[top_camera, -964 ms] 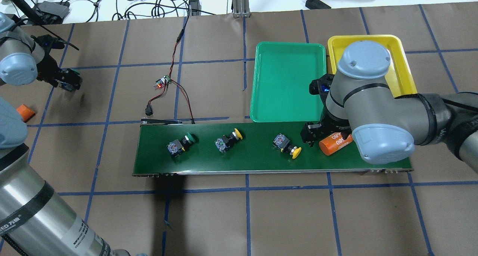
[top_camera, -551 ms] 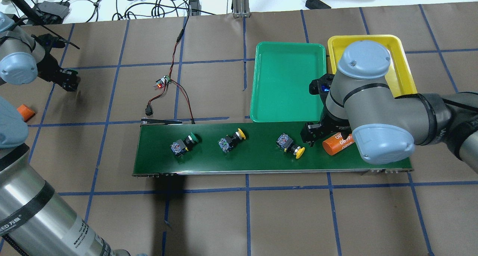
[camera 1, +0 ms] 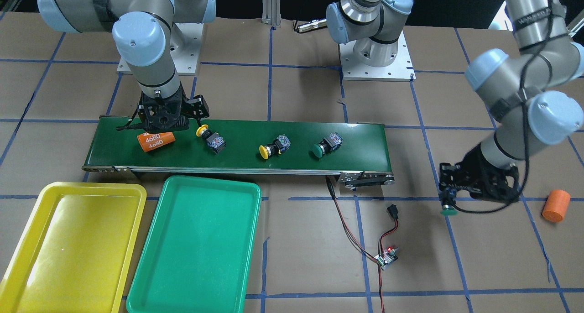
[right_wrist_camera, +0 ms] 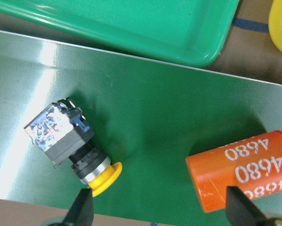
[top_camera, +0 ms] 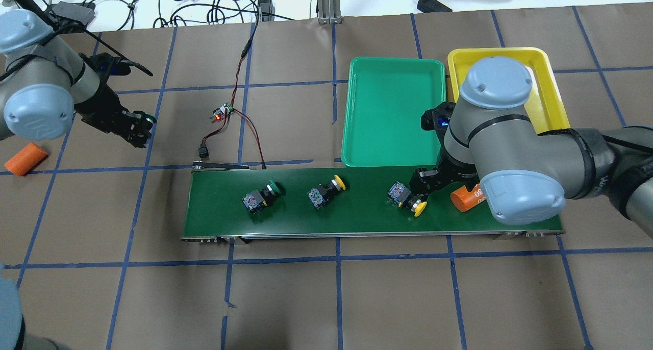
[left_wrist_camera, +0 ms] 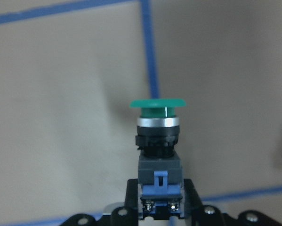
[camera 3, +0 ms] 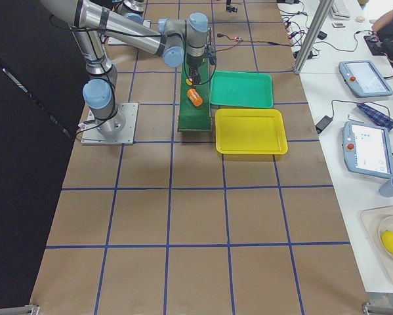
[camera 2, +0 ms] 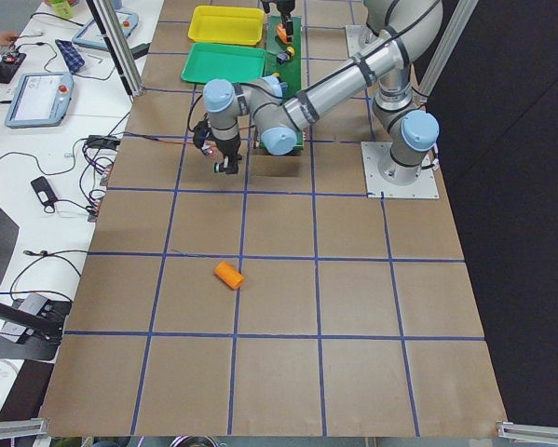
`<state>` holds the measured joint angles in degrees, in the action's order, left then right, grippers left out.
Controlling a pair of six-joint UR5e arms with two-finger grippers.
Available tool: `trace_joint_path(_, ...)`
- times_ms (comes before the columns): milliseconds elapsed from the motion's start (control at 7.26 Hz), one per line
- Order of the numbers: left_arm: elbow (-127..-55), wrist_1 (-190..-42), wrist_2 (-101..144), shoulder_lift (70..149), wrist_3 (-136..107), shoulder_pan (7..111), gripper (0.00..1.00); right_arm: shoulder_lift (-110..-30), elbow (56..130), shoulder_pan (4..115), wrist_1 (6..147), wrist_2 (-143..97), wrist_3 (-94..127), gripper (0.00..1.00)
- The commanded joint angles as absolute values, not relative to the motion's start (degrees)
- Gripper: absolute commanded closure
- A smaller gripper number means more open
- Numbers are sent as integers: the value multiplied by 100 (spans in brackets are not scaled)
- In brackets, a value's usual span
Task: Sort buttons by color to trays
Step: 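Grasp the yellow button with right while left places green button on conveyor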
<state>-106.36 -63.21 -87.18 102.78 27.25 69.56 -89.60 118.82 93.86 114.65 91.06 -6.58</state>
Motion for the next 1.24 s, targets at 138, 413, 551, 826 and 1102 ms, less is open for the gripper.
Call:
trace_joint_path(138,-12284,-6146,-8499,8782,1263,8045,100,-8939,11900,9387,11487,9106,-677,0)
trace_joint_path(413,-12357,-6020,-8508,8780,347,8349,100,-8921,11909,9387,11627,9026,-877,0)
trace_joint_path(551,-12357,-6021,-8490,8867,-284,8428,100,-8886,11935,9387,11663,8948,-983,0)
trace_joint_path(826,-12340,-5994,-8499,8982,476,8429,1,-8868,12075,9387,11742,8886,-1169,0)
trace_joint_path(1102,-11991,-6012,-8795,8816,1314,8063,0,-8676,12243,9361,12155,8974,-1195,2)
